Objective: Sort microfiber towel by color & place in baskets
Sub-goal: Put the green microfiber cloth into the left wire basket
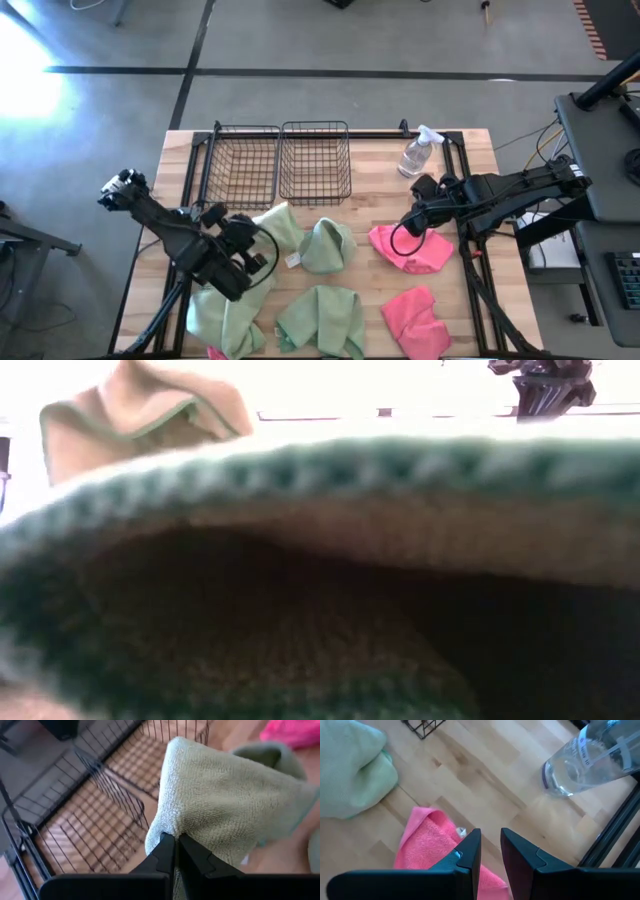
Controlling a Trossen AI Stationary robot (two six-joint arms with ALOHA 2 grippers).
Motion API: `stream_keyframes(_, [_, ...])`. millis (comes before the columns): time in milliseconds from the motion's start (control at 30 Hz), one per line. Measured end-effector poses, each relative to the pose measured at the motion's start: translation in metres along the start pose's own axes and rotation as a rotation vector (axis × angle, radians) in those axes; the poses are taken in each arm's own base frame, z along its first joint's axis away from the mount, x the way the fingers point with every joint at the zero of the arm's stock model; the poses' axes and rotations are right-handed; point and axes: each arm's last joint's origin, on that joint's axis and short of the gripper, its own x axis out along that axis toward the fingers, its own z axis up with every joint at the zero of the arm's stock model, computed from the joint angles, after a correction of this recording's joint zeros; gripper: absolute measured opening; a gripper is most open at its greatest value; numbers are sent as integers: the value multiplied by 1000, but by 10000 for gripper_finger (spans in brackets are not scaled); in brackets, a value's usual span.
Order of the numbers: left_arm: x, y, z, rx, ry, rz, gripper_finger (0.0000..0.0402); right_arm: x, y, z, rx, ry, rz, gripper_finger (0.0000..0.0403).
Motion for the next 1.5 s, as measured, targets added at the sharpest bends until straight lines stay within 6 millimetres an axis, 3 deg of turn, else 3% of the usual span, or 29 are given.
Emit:
stream_keyframes(133, [-1,18,16,2,-44,12,0,0,0,0,-2,-1,-1,68])
stream_keyframes(367, [-3,69,40,-67,-128,58,0,0,0,0,-21,-1,-1,68])
stream_keyframes(633, [-20,134,63,-180,-271,159,0,0,0,0,-81,-2,-2,68])
stream_keyframes(800, [-27,159,70,-208,-313,222,0,0,0,0,-123,-2,-3,68])
stream_keyframes(933, [-22,165,67,-227,-282,238,0,0,0,0,-135,-4,-5,68])
stream_keyframes(1267, [8,147,49,-150,-162,265,1,0,-1,1,-101,-21,-18,68])
stream_keyframes(1500, [10,147,45,-137,-118,231,40,0,-1,1,-94,-21,-17,68])
